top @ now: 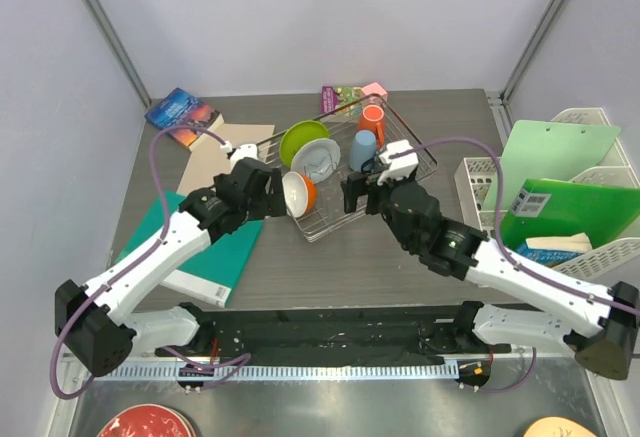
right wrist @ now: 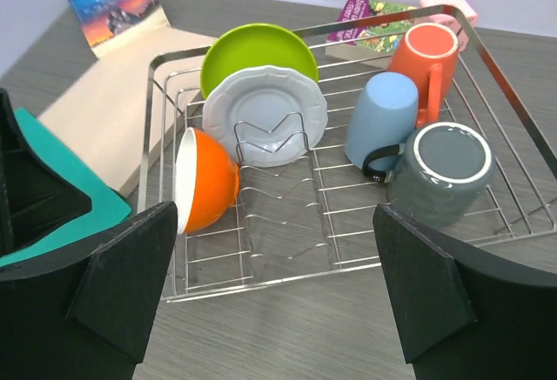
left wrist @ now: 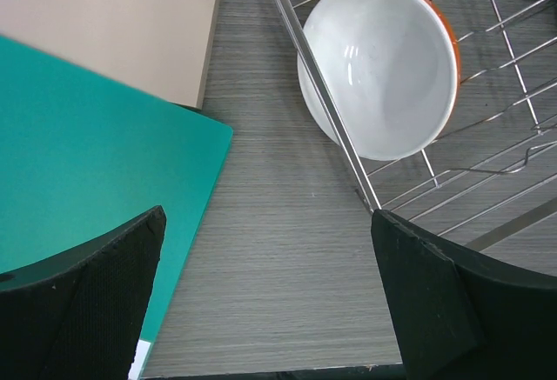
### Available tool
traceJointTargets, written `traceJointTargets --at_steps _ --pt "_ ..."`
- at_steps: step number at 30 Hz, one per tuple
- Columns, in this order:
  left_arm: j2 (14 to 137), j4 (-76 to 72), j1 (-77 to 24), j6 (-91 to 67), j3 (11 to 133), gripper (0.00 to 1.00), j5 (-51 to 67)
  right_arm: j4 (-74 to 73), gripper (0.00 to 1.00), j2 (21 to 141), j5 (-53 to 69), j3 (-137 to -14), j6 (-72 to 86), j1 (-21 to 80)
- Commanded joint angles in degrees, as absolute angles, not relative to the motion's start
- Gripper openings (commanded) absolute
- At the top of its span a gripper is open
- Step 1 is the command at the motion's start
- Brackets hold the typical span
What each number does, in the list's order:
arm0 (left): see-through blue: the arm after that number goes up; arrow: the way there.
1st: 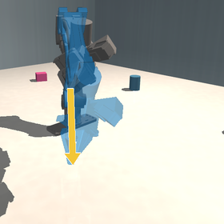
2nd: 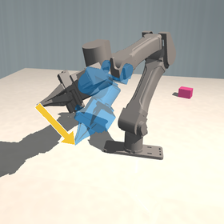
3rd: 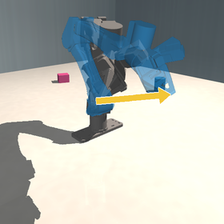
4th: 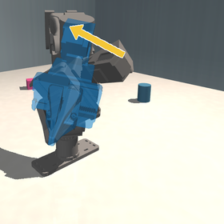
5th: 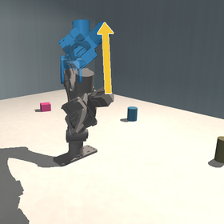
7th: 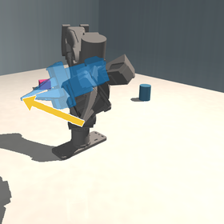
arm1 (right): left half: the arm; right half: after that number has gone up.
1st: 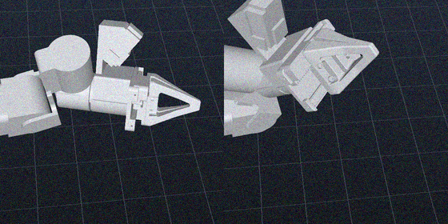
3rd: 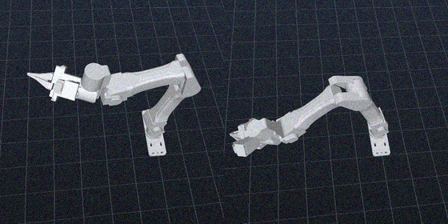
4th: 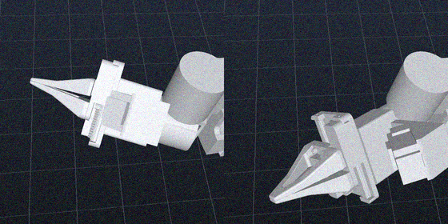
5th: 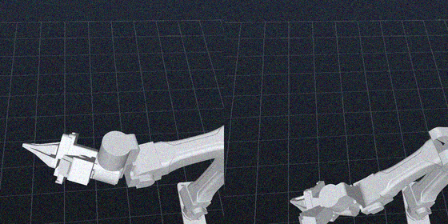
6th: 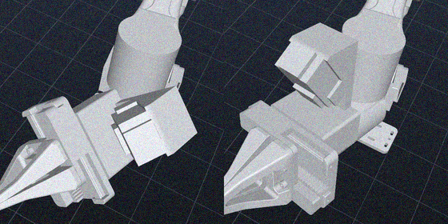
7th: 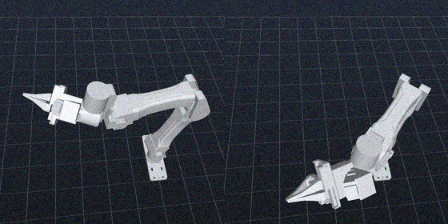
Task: Unload the mixed dishes from the dish rack
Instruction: Pick up the bowl from the dish rack.
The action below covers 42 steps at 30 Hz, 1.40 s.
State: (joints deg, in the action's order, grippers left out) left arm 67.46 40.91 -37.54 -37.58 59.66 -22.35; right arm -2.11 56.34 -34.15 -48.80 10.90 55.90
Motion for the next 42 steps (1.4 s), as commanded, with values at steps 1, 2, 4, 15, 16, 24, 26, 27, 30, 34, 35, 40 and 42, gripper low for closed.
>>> traceJointTargets --at_steps 1,2,4,15,16,24,26,27,30,34,35,40,42 --pt "68.99 39.90 -37.62 -38.50 62.40 1.00 -23.73 -7.38 1.00 62.92 -37.35 -53.70 13.18 55.81" --pt "69.26 39.99 -37.70 -38.15 62.75 1.00 -23.64 -7.38 1.00 63.36 -38.57 -53.79 14.31 55.90" --pt "69.78 39.29 -37.70 -36.75 63.10 1.00 -23.99 -7.03 1.00 63.54 -39.20 -53.62 15.38 55.81" --pt "75.75 30.86 -37.71 -40.77 68.46 0.91 -18.20 -2.20 1.00 57.92 -39.29 -47.99 14.06 55.81" --pt "76.28 30.07 -37.71 -41.30 68.55 0.87 -17.41 -2.20 1.00 57.40 -39.29 -47.81 13.98 55.90" --pt "81.03 21.19 -37.88 -47.63 66.80 0.73 -13.18 -3.60 1.00 54.93 -39.20 -45.44 15.29 55.90" --pt "82.61 20.74 -38.32 -48.69 67.15 0.70 -14.32 -3.34 1.00 54.49 -39.29 -45.00 15.29 55.81" --pt "83.23 20.57 -38.41 -48.95 67.50 0.69 -14.50 -3.43 1.00 54.41 -39.29 -44.91 15.29 55.90" --pt "84.72 20.22 -39.02 -49.74 67.94 0.66 -16.17 -3.43 1.00 54.32 -39.20 -44.82 15.12 55.90" --pt "86.31 19.07 -39.20 -51.58 67.41 0.66 -17.75 -3.43 1.00 54.40 -39.20 -44.74 15.29 55.81" --pt "86.66 18.46 -39.20 -51.94 67.15 0.66 -18.01 -3.34 0.99 54.49 -39.29 -44.74 15.21 55.90" --pt "87.71 16.35 -39.20 -54.14 65.31 0.44 -19.25 -3.34 1.00 54.93 -39.55 -44.47 15.21 55.90" --pt "87.89 15.30 -39.29 -54.93 64.52 0.32 -20.13 -3.43 1.00 55.19 -39.46 -44.56 15.20 55.81"
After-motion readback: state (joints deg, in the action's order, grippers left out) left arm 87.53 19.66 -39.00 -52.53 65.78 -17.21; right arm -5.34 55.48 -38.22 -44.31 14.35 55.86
